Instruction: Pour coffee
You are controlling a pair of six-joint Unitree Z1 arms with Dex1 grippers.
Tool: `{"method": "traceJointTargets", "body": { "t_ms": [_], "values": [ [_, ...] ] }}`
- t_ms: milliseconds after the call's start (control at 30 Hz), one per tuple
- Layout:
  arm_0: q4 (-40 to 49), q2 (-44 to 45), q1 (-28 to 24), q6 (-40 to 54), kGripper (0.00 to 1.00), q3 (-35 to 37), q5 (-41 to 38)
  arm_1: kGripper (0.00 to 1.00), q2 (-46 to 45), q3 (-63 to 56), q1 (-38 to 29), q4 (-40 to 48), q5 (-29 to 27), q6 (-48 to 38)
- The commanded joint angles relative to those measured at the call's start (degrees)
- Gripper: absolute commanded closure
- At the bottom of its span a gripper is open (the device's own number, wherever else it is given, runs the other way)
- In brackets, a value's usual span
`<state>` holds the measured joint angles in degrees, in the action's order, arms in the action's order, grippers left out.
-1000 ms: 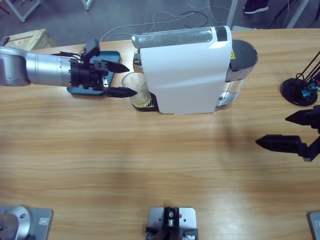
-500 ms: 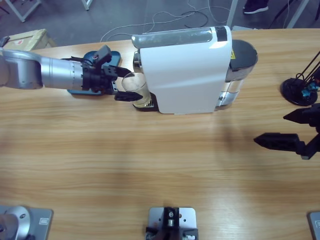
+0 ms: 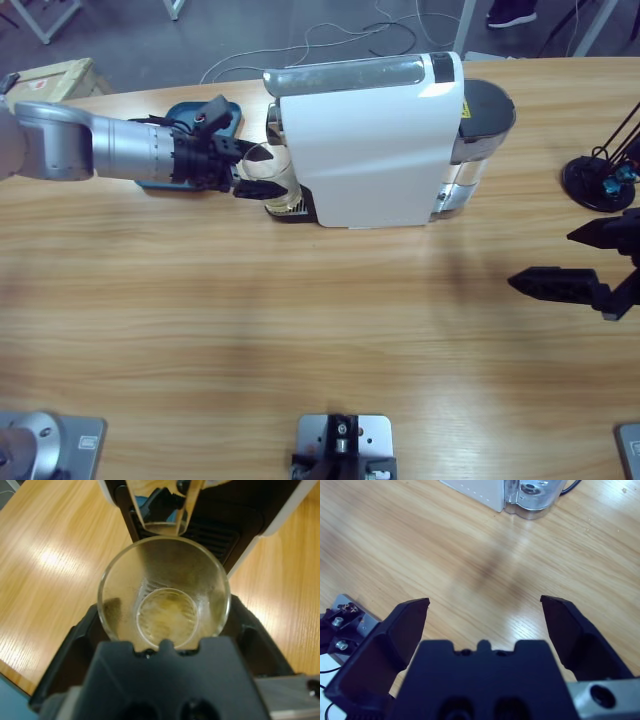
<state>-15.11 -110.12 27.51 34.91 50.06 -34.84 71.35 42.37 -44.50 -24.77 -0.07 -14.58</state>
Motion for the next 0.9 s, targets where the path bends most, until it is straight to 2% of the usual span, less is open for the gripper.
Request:
{"method": "traceJointTargets", "body": {
  "t_ms": [33,100,133,167,333,533,700,900],
  "values": [
    [-0.9,-2.8,0.6,-0.1,0.815,-0.2,1.7,0.0,2.1,-2.0,-0.7,0.7,0.7,-0.1],
    [-0.9,-2.2,0.6,-0.1,0.829,-0.9,2.0,0.0,1.9,-2.0,-0.7,0.7,0.6,-0.1],
    [-0.9,-1.7,0.6,0.0,0.946,-1.4,2.4,0.0,1.8,-2.0,-0.7,0.7,0.6,-0.1],
    [-0.9,-1.0,0.5,0.1,1.0,-1.9,2.5,0.0,1.8,-2.0,-0.7,0.7,0.5,-0.1],
    [-0.8,4.9,-3.1,-0.7,1.0,-3.7,4.4,0.0,2.0,-2.0,-0.7,0.9,0.2,-0.1],
    [-1.3,8.5,-6.7,-4.0,1.0,-4.2,16.6,0.0,2.7,-2.4,-0.7,2.1,0.2,-0.3],
    [-10.4,3.0,-10.9,-16.7,1.0,-3.4,23.4,0.0,2.8,-2.5,-0.7,2.3,0.4,-0.3],
    [-14.6,-3.6,-12.6,-21.8,1.0,0.0,30.9,0.0,2.5,-2.9,-0.7,3.4,0.5,-0.3]
  ]
}}
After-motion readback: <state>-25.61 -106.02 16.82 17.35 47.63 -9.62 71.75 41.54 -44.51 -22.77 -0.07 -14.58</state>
